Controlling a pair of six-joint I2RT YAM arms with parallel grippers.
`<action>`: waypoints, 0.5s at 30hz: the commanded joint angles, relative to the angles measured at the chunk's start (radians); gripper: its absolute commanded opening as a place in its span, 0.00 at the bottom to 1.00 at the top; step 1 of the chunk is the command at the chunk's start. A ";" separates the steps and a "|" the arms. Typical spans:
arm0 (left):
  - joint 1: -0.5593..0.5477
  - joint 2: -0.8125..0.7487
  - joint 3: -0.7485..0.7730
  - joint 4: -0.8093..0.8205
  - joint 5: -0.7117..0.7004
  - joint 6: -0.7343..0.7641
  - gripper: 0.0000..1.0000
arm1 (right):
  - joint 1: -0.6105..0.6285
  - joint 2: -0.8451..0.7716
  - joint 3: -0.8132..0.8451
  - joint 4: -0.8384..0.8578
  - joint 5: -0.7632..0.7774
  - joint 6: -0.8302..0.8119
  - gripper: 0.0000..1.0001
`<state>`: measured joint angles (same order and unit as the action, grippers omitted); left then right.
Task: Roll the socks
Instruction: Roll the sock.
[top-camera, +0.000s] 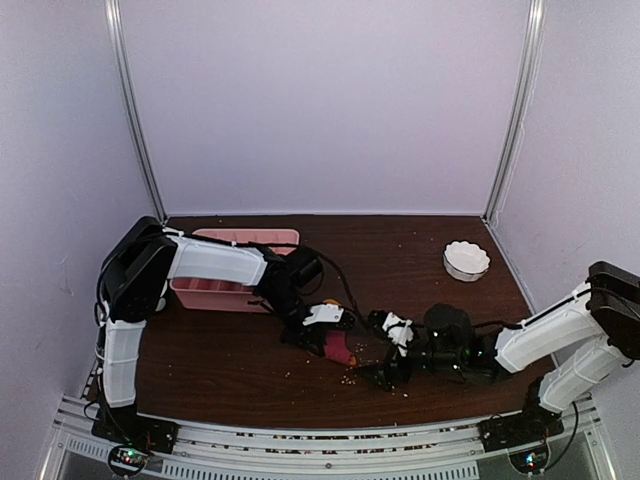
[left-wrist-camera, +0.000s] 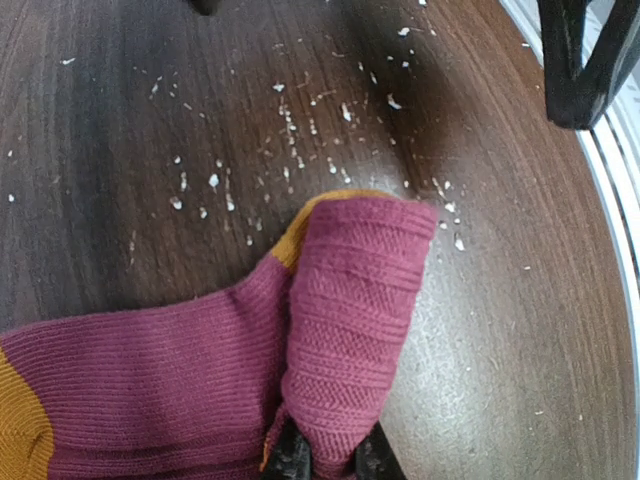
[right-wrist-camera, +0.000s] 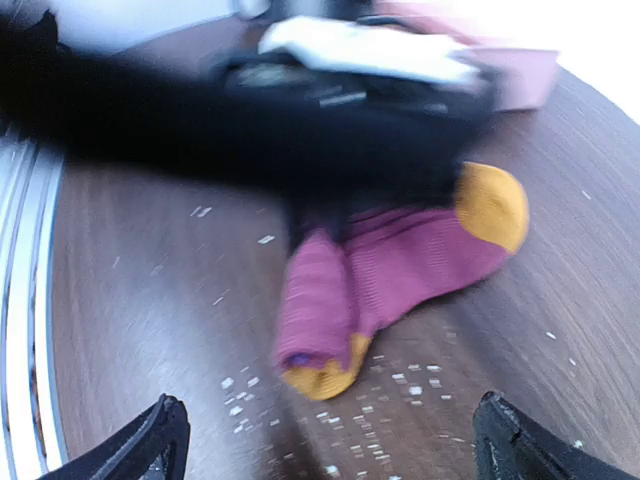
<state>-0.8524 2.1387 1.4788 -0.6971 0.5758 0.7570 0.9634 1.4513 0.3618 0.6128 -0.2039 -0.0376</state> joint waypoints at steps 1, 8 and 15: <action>0.017 0.073 -0.036 -0.133 -0.051 0.003 0.00 | 0.092 0.015 0.008 -0.070 0.104 -0.279 0.99; 0.020 0.076 -0.032 -0.149 -0.046 0.034 0.02 | 0.213 0.117 0.148 -0.187 0.316 -0.483 1.00; 0.024 0.064 -0.053 -0.154 -0.053 0.065 0.03 | 0.245 0.193 0.193 -0.168 0.417 -0.527 1.00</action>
<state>-0.8364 2.1456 1.4799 -0.7315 0.6132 0.7921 1.1862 1.6249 0.5602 0.4393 0.0818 -0.5007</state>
